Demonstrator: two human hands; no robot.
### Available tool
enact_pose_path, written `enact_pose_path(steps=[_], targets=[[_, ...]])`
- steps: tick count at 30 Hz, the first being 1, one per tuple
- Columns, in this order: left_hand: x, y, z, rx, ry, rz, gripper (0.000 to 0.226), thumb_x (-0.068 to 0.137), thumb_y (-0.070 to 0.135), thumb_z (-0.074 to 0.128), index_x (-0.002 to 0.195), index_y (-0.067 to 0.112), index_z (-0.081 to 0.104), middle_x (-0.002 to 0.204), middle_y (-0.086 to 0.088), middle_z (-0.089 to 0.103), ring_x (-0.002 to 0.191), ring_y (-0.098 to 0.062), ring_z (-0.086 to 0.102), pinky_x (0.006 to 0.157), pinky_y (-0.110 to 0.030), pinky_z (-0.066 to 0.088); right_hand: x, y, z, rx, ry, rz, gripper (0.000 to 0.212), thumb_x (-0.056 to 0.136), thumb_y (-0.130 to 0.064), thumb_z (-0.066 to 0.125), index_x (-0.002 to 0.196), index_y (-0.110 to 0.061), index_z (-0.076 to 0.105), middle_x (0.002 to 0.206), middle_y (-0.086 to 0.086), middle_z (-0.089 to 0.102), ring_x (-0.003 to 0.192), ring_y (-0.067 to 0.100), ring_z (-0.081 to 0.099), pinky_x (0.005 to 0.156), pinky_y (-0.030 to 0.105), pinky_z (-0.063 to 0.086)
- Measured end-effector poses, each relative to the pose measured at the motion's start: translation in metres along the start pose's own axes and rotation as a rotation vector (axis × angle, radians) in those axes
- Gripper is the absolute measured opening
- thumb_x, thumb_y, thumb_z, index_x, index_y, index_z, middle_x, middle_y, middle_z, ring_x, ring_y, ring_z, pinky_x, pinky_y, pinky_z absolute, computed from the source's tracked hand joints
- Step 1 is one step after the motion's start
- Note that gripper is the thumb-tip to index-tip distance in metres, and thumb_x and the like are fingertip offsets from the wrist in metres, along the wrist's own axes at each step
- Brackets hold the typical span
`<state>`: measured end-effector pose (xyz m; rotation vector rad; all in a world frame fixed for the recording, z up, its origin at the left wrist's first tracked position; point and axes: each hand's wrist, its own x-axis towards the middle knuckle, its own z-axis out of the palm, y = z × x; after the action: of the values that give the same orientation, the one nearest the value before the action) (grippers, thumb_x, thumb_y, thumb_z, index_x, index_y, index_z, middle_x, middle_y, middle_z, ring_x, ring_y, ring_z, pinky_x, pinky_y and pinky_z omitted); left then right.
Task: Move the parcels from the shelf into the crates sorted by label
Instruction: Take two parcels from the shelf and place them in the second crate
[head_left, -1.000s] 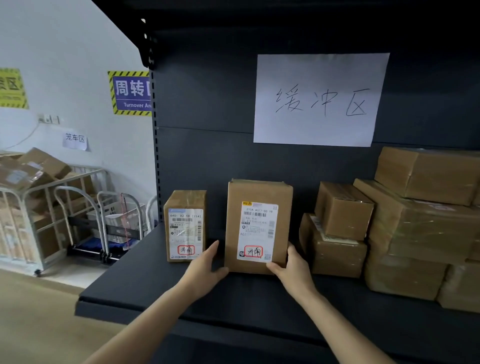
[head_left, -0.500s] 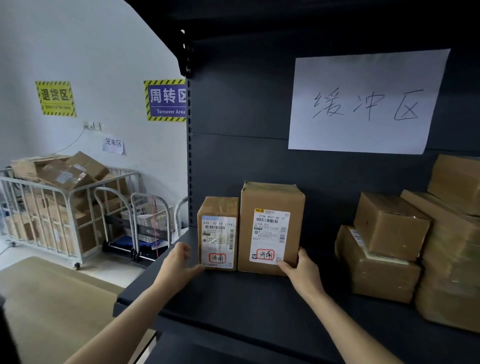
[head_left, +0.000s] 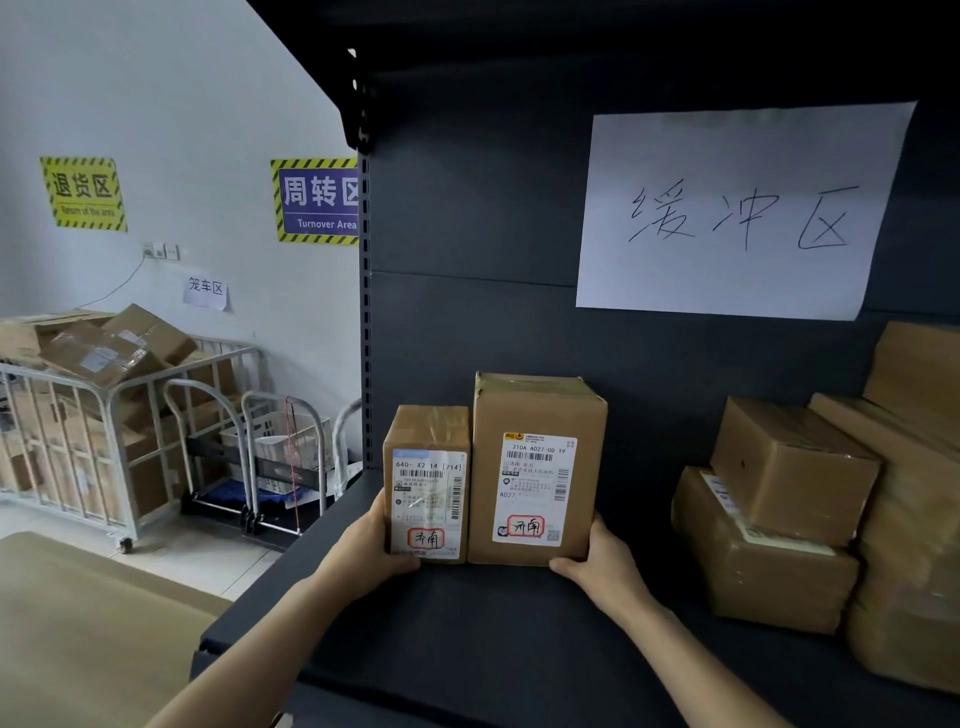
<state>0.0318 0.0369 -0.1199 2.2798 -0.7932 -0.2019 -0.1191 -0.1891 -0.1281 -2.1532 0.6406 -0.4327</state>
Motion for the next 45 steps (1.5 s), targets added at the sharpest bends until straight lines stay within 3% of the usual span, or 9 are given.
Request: enact_pose_path(steps=[7,12,16,21,27,35,38,41,45], targets=[[-0.007,0.000,0.005,-0.108,0.044,-0.003,0.087,0.076,0.007,0.071,0.145,0.023,0.021,0.131,0.001,0.056,0.121,-0.019,0.053,0.099,-0.027,0.039,-0.011,0.000,-0.001,0.020,0.020,-0.017,0.065,0.083,-0.006,0.066,0.139,-0.015,0.035,0.132,0.001,0.056,0.124,0.017,0.050,0.099,0.023,0.037],[-0.022,0.002,0.005,-0.162,0.060,0.002,0.082,0.075,0.007,0.072,0.142,0.021,0.027,0.125,0.003,0.058,0.114,-0.016,0.055,0.095,-0.025,0.040,-0.028,-0.003,-0.005,0.045,0.023,-0.039,0.061,0.084,-0.008,0.065,0.138,-0.015,0.037,0.131,0.000,0.056,0.124,0.016,0.050,0.100,0.023,0.038],[-0.036,0.008,0.004,-0.222,0.098,0.021,0.070,0.073,0.005,0.074,0.132,0.018,0.037,0.110,0.005,0.060,0.098,-0.012,0.058,0.085,-0.023,0.045,-0.046,-0.006,-0.014,0.089,0.033,-0.070,0.057,0.085,-0.013,0.065,0.137,-0.017,0.040,0.130,-0.001,0.057,0.123,0.014,0.050,0.099,0.023,0.039],[-0.056,0.014,-0.004,-0.422,0.142,0.046,0.061,0.073,0.003,0.075,0.116,0.030,0.043,0.108,-0.004,0.067,0.098,-0.019,0.066,0.093,-0.045,0.052,-0.069,-0.015,-0.030,0.168,0.050,-0.114,0.053,0.088,-0.025,0.061,0.136,-0.018,0.040,0.129,-0.003,0.055,0.120,0.013,0.050,0.093,0.022,0.039],[-0.093,0.032,-0.013,-0.522,0.183,0.098,0.059,0.076,0.006,0.074,0.118,0.032,0.043,0.096,0.000,0.068,0.092,-0.020,0.067,0.086,-0.035,0.052,-0.096,-0.026,-0.042,0.207,0.053,-0.150,0.049,0.092,-0.031,0.054,0.137,-0.017,0.040,0.131,-0.001,0.055,0.118,0.013,0.050,0.092,0.021,0.038],[-0.145,0.035,-0.039,-0.591,0.274,0.076,0.078,0.055,0.038,0.077,0.126,0.027,0.049,0.099,-0.006,0.066,0.092,-0.023,0.065,0.084,-0.033,0.052,-0.124,-0.045,-0.028,0.336,0.044,-0.213,0.048,0.093,-0.033,0.050,0.137,-0.016,0.040,0.126,-0.002,0.054,0.112,0.010,0.048,0.092,0.023,0.036],[-0.164,0.031,-0.050,-0.600,0.295,0.058,0.066,0.068,0.027,0.077,0.128,0.024,0.049,0.099,-0.006,0.065,0.090,-0.020,0.063,0.076,-0.024,0.050,-0.132,-0.055,-0.016,0.380,0.024,-0.240,0.047,0.093,-0.032,0.049,0.137,-0.016,0.040,0.121,-0.004,0.052,0.109,0.008,0.046,0.089,0.023,0.035],[-0.183,0.023,-0.061,-0.587,0.333,0.045,0.057,0.079,0.014,0.072,0.130,0.022,0.049,0.103,-0.007,0.066,0.094,-0.022,0.063,0.077,-0.024,0.050,-0.137,-0.065,-0.002,0.409,-0.007,-0.268,0.046,0.094,-0.032,0.050,0.136,-0.017,0.041,0.118,-0.005,0.053,0.107,0.007,0.047,0.085,0.019,0.035],[-0.209,0.007,-0.081,-0.569,0.401,0.017,0.057,0.079,0.016,0.072,0.131,0.021,0.048,0.105,-0.008,0.066,0.095,-0.022,0.064,0.081,-0.029,0.053,-0.142,-0.086,0.021,0.439,-0.066,-0.312,0.041,0.094,-0.030,0.050,0.133,-0.017,0.045,0.113,-0.008,0.054,0.106,0.008,0.051,0.075,0.011,0.036]])
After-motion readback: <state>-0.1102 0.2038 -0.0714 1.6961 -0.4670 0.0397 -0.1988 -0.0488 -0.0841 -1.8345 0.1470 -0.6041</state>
